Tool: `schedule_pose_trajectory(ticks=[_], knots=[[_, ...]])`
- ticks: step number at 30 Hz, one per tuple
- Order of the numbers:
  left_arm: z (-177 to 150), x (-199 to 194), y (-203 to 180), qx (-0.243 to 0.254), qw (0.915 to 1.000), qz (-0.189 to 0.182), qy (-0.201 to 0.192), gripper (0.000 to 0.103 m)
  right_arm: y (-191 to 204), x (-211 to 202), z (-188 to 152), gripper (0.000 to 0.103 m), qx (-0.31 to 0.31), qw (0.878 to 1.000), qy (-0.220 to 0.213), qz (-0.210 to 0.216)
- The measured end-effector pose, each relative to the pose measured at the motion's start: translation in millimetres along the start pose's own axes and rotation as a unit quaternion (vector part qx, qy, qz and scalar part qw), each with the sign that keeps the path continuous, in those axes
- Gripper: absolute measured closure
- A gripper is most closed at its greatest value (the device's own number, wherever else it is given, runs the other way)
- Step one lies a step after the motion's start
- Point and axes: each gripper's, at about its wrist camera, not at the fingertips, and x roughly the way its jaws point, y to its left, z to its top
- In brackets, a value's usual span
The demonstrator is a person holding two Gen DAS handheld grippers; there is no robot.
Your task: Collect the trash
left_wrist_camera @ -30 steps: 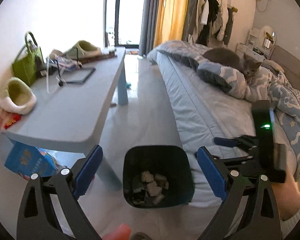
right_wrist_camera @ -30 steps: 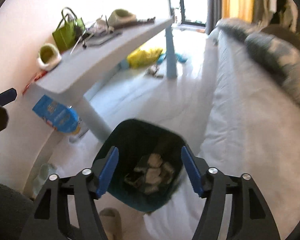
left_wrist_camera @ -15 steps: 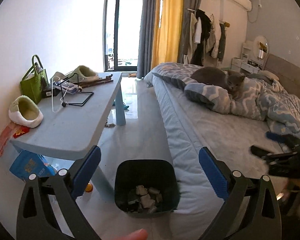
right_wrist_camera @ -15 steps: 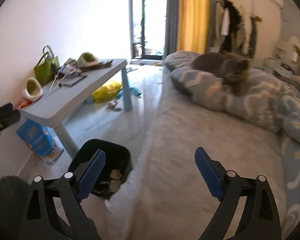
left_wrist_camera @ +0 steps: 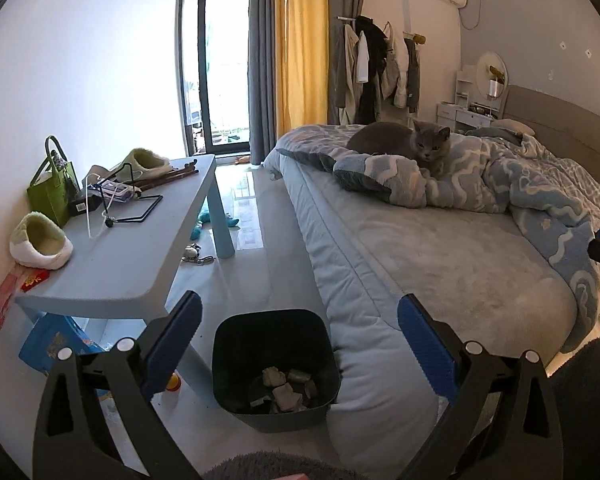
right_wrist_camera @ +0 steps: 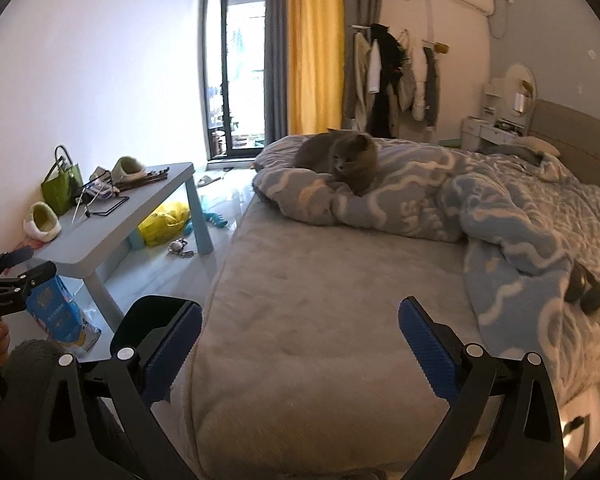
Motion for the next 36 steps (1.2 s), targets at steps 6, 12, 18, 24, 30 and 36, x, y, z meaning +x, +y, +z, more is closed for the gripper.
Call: schedule_pose_trajectory(ticks=[6,12,18,24,30,36], knots=[[-3,3,-8,-0.003,0.9999,-0.008,0.006,0.003,-12,-6,-10,0.003,0.004,1.0,-0.004,0.023],[-6,6,-16,0.003,0.9997,-0.013,0.019,0.003,-1,-3,-12,0.003,-0.024,0.999,0.011,0.039],[-5,7,-12,-0.012,0.9996,-0.012,0.024,0.003,-1,-3,-12,0.003,-0.024,0.999,0.012,0.04],[-5,9,-10,-0.019,0.9994,-0.006,0.028,0.003,3,-4,-12,0.003,-0.024,0.999,0.013,0.041],[-5,9,-10,-0.019,0.9994,-0.005,0.029,0.003,3,-6,-12,0.003,-0.017,0.999,0.012,0.044],[-5,9,-10,-0.018,0.9994,-0.006,0.03,0.003,0,-6,-13,0.003,-0.009,0.999,0.012,0.047]])
